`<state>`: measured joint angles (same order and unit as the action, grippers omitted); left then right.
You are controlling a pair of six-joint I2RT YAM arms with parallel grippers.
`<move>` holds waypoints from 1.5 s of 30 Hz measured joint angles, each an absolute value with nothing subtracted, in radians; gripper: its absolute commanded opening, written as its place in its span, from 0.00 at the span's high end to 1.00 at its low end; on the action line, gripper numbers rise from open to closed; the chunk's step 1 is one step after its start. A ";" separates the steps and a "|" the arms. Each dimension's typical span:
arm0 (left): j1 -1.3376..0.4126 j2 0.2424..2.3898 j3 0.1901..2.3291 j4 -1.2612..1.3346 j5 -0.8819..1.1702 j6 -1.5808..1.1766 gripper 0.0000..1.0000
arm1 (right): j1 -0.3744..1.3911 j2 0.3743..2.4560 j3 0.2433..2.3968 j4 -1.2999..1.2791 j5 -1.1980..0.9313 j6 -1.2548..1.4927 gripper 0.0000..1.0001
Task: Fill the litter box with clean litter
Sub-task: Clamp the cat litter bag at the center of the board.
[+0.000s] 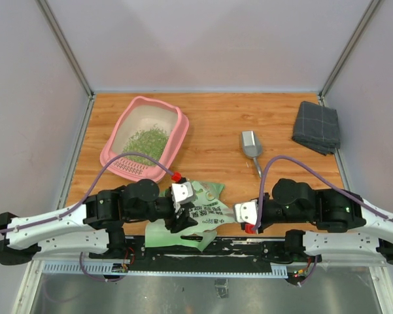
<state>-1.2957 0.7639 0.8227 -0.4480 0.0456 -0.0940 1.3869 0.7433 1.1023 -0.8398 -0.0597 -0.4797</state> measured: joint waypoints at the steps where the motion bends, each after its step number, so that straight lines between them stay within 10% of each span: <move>1: -1.298 0.767 0.823 -0.469 0.047 -0.083 0.37 | 1.387 0.738 1.102 -0.857 -0.053 -0.479 0.99; 15: -1.299 0.905 0.788 -0.518 0.040 0.005 0.49 | 1.387 0.769 1.144 -1.028 0.050 -0.445 0.99; 25: -1.300 0.926 0.786 -0.502 -0.006 0.018 0.98 | 1.387 0.945 1.181 -1.203 0.165 -0.427 0.99; 45: -1.300 0.683 0.541 -0.134 -0.164 0.210 1.00 | 1.387 0.997 1.097 -1.217 0.342 -0.334 0.99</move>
